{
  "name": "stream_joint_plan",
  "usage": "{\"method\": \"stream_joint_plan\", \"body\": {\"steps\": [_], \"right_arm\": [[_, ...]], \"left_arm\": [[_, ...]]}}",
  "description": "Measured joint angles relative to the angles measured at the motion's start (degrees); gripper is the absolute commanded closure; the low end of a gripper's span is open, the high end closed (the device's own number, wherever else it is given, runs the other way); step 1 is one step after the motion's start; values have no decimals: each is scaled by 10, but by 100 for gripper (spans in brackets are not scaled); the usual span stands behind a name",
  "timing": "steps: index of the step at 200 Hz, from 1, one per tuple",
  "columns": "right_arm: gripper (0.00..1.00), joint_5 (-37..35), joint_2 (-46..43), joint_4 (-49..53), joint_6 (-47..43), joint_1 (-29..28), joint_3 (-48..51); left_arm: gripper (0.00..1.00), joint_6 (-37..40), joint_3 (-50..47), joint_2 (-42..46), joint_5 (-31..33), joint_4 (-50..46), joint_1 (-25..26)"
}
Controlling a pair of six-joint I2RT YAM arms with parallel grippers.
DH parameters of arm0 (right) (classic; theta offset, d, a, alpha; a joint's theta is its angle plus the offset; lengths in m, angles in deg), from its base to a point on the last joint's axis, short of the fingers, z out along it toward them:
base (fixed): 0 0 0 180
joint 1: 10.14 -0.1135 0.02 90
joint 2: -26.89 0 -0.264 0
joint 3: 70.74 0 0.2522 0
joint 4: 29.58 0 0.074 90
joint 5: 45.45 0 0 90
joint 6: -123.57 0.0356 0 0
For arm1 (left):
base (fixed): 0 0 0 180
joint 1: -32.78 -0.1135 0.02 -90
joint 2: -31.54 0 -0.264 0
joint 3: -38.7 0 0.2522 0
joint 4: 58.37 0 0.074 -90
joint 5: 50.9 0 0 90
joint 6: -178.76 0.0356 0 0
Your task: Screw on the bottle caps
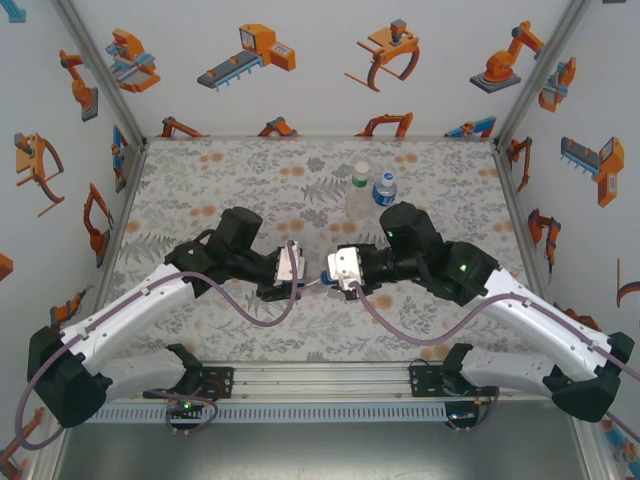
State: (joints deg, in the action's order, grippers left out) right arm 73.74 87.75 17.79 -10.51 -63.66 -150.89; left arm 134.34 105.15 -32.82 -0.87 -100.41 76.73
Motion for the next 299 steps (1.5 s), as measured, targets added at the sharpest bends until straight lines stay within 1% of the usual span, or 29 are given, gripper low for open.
{"method": "stream_joint_plan", "body": {"steps": [24, 40, 66, 81, 96, 114, 134, 160, 196, 211, 222, 235, 247, 265, 276, 281, 299], "right_arm": [[64, 0, 2, 1, -2, 0, 0], [70, 0, 2, 1, -2, -2, 1], [83, 0, 2, -1, -3, -2, 3], [89, -1, -1, -9, 12, -3, 8], [100, -5, -5, -23, 47, -3, 18], [100, -24, -16, -52, 124, -4, 35], [100, -69, -29, -92, 254, -7, 60], [100, -140, -39, -117, 477, -11, 75], [100, -227, -52, -129, 832, -12, 105], [100, -250, -53, -125, 944, -12, 110], [100, -261, -53, -120, 1008, -12, 110], [100, -270, -53, -118, 1065, -12, 113], [100, -275, -52, -120, 1100, -12, 118], [100, -281, -48, -121, 1126, -12, 118], [100, -284, -47, -121, 1128, -12, 118], [97, -285, -47, -121, 1126, -12, 118], [79, -285, -47, -121, 1104, -12, 116]], "left_arm": [[100, 0, 0, 0, 0, 0, 0], [100, 0, 0, 1, 1, 0, 0], [100, 2, 0, 1, 1, -1, 0], [100, 2, 0, 1, 1, -4, 0], [100, 2, 0, 1, 1, -8, 0], [100, 2, 0, 1, 4, -10, 0], [100, 2, 0, 1, 11, -11, -1], [100, 2, 0, 1, 17, -8, -1], [100, 1, 0, 1, 29, -9, -2], [100, 0, 0, 1, 32, -9, -2], [100, -1, 0, 1, 34, -9, -2], [100, -1, 0, 1, 36, -9, -2], [100, -1, 0, 1, 39, -10, -4], [100, -1, 0, 1, 43, -12, -5], [100, -2, 0, 1, 44, -12, -5], [100, -2, 0, 1, 44, -11, -5], [100, -2, 0, 1, 45, -10, -5]]}}
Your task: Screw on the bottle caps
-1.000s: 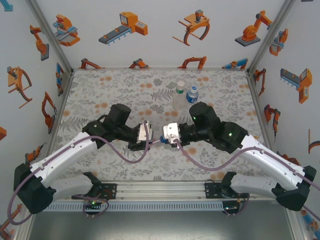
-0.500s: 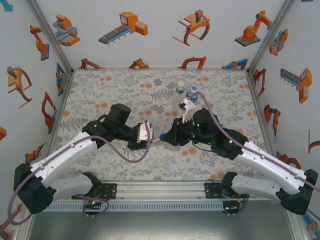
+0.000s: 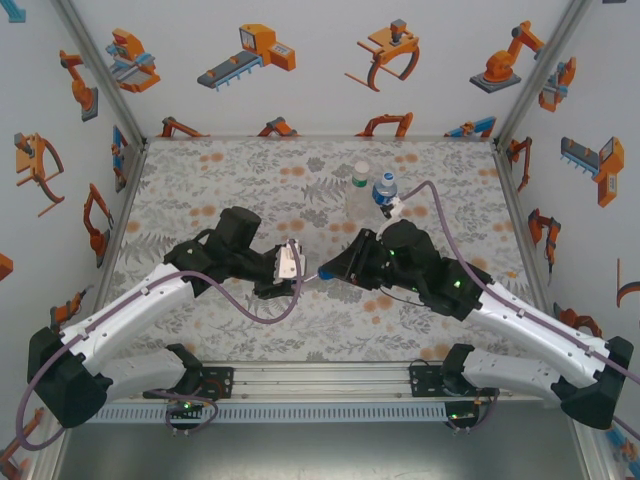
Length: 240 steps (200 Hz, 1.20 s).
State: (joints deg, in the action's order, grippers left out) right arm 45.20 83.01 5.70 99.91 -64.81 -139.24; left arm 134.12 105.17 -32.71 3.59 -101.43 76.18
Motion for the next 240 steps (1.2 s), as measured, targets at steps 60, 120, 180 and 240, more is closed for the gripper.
{"method": "stream_joint_plan", "body": {"steps": [60, 120, 180, 240], "right_arm": [[57, 40, -8, 6, -275, 15, -51], [55, 152, -19, 22, -652, 19, -82], [55, 256, 33, 115, -951, 19, -134], [54, 275, 36, 139, -1081, 19, -130]], "left_arm": [[100, 3, 3, 1, -25, 14, 4], [100, 4, 3, 1, -37, 14, 5], [100, 4, 3, 3, -42, 14, 5], [100, 4, 3, 3, -42, 13, 5]]}}
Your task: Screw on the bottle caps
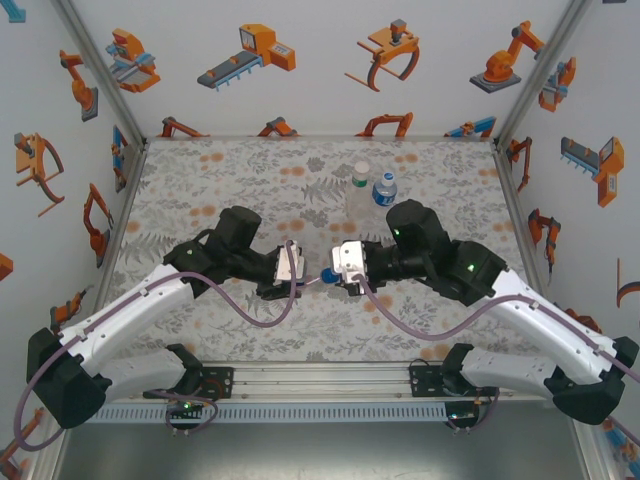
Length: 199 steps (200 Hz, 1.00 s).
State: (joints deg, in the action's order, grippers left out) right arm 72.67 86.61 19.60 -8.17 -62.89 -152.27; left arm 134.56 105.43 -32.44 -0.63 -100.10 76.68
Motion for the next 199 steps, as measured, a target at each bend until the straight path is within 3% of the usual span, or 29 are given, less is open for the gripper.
{"method": "stream_joint_plan", "body": {"steps": [145, 199], "right_arm": [[56, 10, -4, -49, -25, -8, 43], [68, 13, -14, -61, -25, -11, 45]], "left_arm": [[100, 0, 0, 0, -2, -3, 0], [100, 0, 0, 0, -2, -3, 0]]}}
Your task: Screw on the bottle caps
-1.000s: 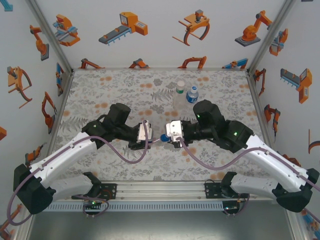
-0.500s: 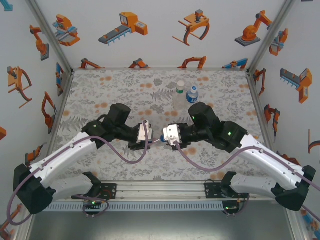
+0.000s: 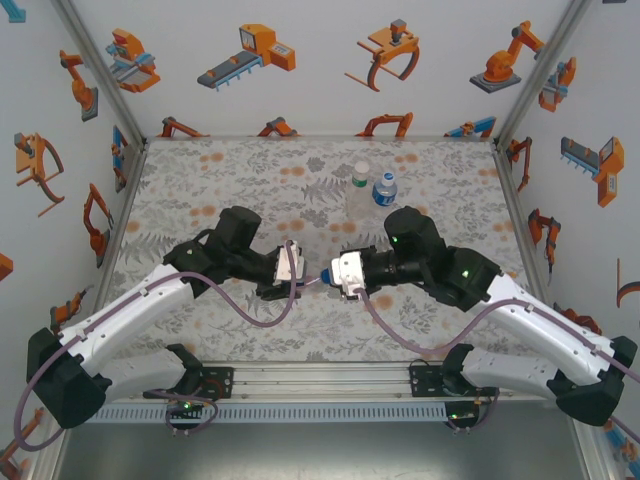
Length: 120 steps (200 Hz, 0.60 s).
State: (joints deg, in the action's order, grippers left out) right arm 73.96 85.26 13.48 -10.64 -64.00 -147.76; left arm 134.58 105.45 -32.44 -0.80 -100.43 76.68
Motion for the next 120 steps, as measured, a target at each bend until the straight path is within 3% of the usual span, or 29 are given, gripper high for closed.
{"method": "stream_joint_plan", "body": {"steps": [33, 60, 94, 120], "right_arm": [[86, 4, 0, 0, 12, 0, 0], [100, -7, -1, -22, 99, 0, 10], [100, -79, -7, -79, 351, -3, 43], [100, -167, -16, -104, 623, -7, 67]], "left_arm": [[100, 2, 0, 0, -1, -2, 0], [100, 2, 0, 0, -2, -10, 0], [100, 1, 0, 0, 15, -26, 0], [100, 1, 0, -2, 24, -28, -1]]}}
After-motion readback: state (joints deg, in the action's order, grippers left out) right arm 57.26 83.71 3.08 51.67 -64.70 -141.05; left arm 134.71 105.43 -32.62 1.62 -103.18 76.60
